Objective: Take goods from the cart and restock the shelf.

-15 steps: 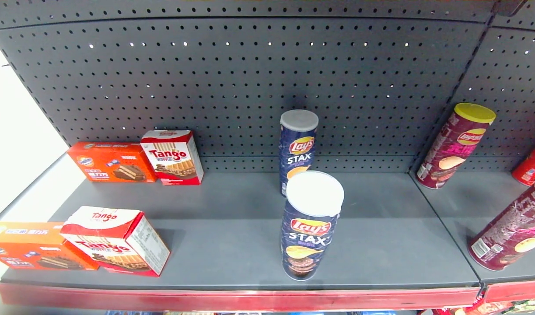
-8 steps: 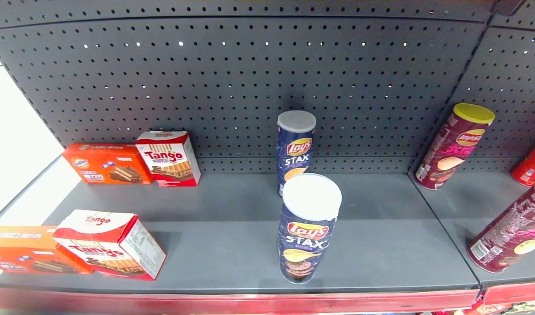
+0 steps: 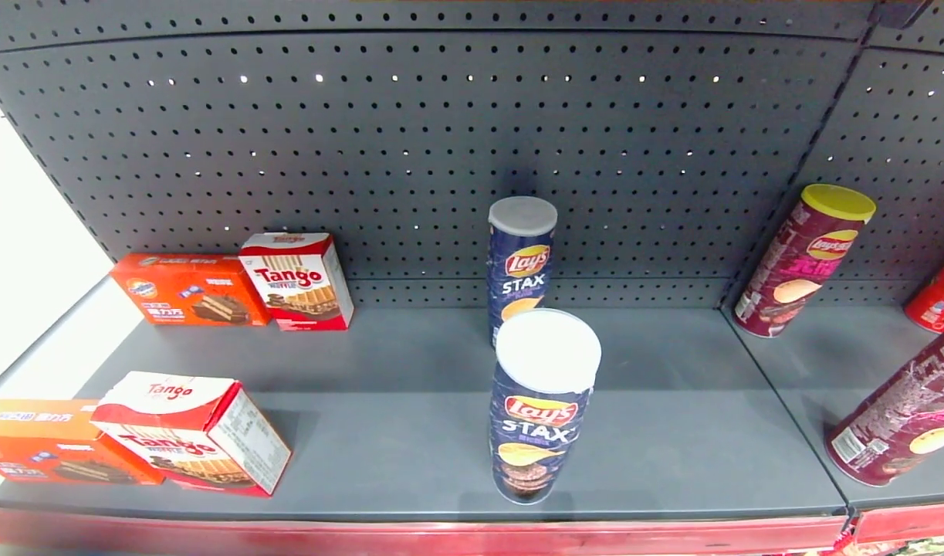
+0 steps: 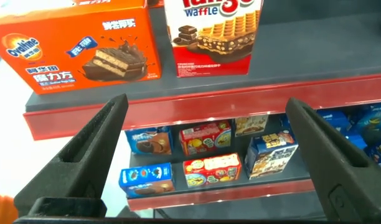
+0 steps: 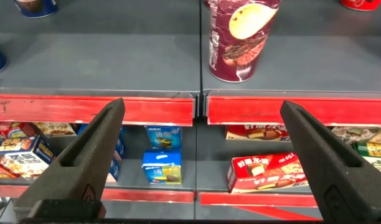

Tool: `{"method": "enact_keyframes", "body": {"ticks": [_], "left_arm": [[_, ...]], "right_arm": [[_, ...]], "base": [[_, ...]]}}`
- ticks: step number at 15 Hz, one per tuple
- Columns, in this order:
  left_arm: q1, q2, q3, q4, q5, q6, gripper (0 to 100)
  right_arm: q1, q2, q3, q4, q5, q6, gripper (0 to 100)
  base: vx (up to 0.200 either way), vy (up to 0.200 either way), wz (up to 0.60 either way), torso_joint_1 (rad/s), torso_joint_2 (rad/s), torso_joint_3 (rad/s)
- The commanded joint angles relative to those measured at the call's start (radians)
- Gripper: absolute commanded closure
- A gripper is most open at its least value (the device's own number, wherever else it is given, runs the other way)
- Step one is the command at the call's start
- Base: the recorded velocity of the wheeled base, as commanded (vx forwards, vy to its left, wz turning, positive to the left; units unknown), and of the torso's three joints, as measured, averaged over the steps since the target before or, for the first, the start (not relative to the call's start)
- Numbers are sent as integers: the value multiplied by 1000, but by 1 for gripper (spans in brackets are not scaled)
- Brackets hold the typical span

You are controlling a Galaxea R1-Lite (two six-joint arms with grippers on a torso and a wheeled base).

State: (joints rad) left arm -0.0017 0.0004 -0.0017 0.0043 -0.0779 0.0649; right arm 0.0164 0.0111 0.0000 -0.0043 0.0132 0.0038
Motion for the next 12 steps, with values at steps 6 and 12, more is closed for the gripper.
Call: {"method": "enact_keyframes", "body": {"ticks": [6, 12], "left_arm": [[0, 0, 0, 0, 0, 0, 0], [0, 0, 0, 0, 1, -4, 0]], "right_arm": [[0, 1, 0, 0, 1, 1, 0], [0, 1, 0, 0, -1, 1, 0]], "base": [[-67, 0, 0, 2, 0, 2], [0, 0, 0, 0, 0, 0]]}}
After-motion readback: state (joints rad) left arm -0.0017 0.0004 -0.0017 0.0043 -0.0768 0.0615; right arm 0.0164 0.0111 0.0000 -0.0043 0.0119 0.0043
